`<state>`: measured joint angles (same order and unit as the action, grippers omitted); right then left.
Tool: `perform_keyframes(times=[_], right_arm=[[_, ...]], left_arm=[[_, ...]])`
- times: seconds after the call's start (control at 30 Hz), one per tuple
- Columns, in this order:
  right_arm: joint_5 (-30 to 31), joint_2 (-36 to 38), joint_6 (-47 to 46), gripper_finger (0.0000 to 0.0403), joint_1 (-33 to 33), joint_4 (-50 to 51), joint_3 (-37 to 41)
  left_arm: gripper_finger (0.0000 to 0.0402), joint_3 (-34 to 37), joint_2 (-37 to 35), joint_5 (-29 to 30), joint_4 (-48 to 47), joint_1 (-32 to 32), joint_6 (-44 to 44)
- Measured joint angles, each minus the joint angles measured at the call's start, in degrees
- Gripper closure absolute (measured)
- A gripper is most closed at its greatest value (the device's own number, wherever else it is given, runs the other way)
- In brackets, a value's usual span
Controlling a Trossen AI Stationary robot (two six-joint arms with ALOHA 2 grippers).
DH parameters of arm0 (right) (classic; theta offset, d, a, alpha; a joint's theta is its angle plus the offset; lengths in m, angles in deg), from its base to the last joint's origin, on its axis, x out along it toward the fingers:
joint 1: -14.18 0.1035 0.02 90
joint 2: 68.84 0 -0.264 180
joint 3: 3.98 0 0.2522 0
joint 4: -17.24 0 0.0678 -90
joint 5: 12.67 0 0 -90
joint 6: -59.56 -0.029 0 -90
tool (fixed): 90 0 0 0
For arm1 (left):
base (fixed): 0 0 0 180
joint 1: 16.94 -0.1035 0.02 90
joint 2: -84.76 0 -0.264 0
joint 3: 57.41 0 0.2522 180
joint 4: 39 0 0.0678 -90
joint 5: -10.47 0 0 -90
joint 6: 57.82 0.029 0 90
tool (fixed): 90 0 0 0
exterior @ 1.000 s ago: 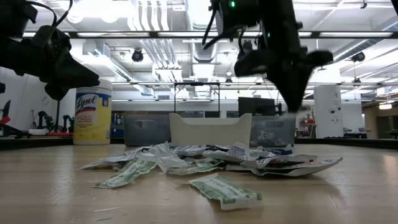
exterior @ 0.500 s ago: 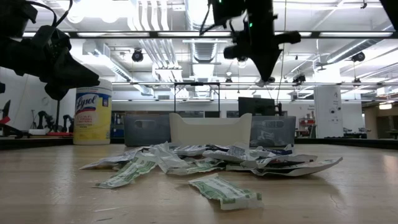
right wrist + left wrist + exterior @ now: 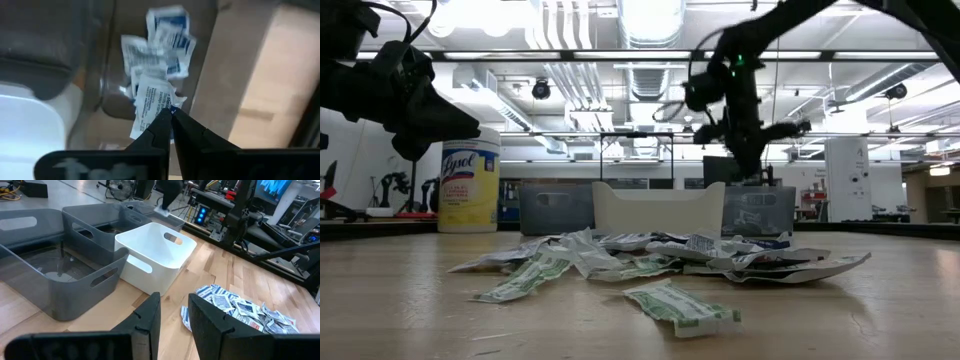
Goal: Pick & Place First Aid Supplies
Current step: Put the blue alcohol pad into the right black bin
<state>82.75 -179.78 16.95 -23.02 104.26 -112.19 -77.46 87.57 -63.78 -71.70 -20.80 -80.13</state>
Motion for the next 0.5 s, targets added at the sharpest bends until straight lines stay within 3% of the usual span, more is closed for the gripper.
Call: perform_keyframes(times=[0.37, 0.5], right_arm=[[-1.2, -4.9, 3.1, 0.0389, -2.2, -2.2, 1.9], [-1.0, -5.0, 4.2, 0.0369, -2.2, -4.0, 1.9]], left_arm=[[0.0307, 0.0, 0.0, 0.0, 0.0, 0.0, 0.0], [0.0307, 0.0, 0.0, 0.0, 0.0, 0.0, 0.0]])
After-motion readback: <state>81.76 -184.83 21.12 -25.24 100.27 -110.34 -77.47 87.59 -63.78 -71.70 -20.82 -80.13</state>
